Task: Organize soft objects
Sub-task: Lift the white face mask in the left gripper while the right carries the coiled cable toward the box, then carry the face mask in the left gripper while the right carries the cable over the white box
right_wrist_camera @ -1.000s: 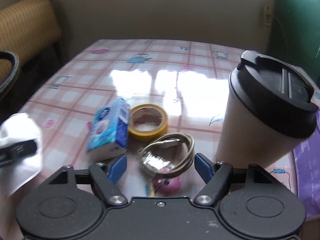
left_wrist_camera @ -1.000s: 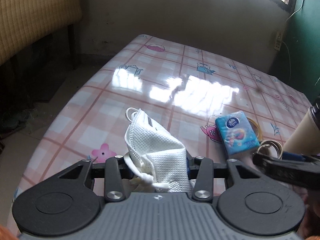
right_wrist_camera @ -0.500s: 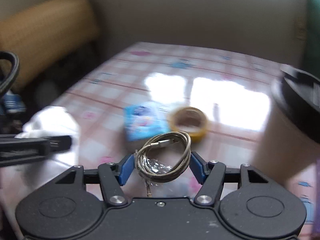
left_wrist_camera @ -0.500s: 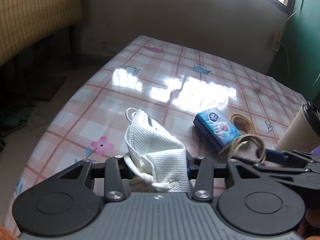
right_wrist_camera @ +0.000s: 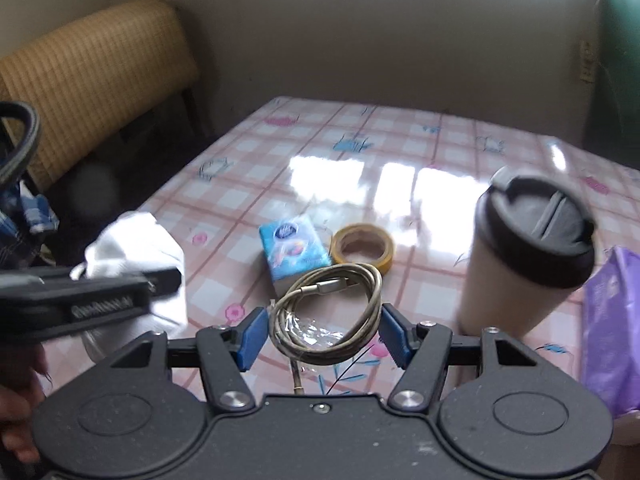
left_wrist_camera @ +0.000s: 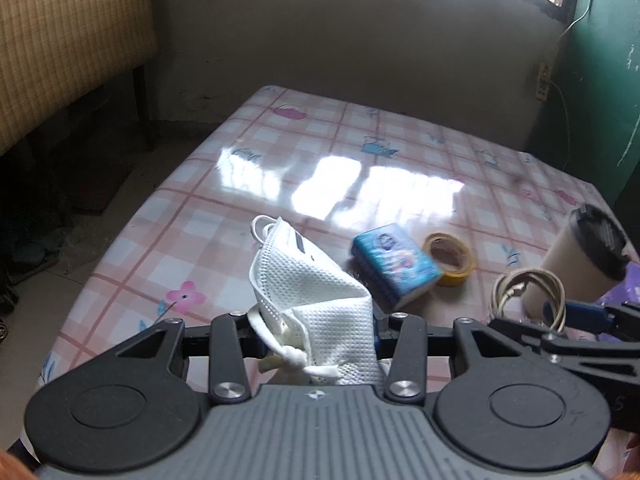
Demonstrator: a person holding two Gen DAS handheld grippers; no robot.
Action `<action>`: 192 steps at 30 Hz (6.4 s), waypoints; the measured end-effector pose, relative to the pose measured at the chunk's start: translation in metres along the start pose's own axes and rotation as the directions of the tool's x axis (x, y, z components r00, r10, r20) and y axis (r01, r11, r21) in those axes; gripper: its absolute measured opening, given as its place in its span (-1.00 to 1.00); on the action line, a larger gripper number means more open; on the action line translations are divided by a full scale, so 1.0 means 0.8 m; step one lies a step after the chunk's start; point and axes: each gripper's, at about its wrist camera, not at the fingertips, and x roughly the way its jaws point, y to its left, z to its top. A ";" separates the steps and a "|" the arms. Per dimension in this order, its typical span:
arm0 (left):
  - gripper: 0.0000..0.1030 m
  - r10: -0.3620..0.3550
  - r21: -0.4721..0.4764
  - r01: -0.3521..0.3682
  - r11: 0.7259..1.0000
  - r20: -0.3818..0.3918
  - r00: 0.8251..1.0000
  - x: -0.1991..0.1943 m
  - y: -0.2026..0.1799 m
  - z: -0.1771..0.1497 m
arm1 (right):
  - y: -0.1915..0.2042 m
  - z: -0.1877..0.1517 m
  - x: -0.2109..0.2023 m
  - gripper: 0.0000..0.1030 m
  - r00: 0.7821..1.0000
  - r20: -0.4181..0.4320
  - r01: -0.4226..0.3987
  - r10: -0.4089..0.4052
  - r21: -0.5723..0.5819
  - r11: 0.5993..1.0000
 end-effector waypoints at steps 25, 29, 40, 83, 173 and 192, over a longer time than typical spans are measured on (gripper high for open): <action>-0.15 -0.022 0.049 0.021 0.999 0.030 0.999 -0.027 -0.061 0.043 | -0.023 0.047 -0.060 0.42 0.995 0.043 0.083 -0.087 0.078 0.993; -0.15 -0.022 0.054 0.020 0.998 0.025 0.999 -0.026 -0.068 0.043 | -0.029 0.047 -0.062 0.42 0.995 0.043 0.091 -0.095 0.086 0.992; -0.15 -0.042 0.065 0.040 0.997 0.032 0.999 -0.028 -0.077 0.050 | -0.042 0.050 -0.069 0.42 0.993 0.050 0.099 -0.104 0.090 0.991; -0.15 -0.136 0.148 0.130 0.980 0.031 0.990 -0.023 -0.161 0.057 | -0.113 0.050 -0.105 0.42 0.978 0.072 0.180 -0.194 0.171 0.969; -0.15 -0.434 0.398 0.460 0.793 -0.160 0.887 -0.032 -0.392 -0.029 | -0.369 -0.060 -0.205 0.42 0.893 -0.055 0.433 -0.448 0.383 0.816; 0.43 -0.524 0.397 0.577 0.714 -0.245 0.816 -0.028 -0.436 -0.068 | -0.406 -0.096 -0.220 0.53 0.878 -0.101 0.464 -0.468 0.425 0.777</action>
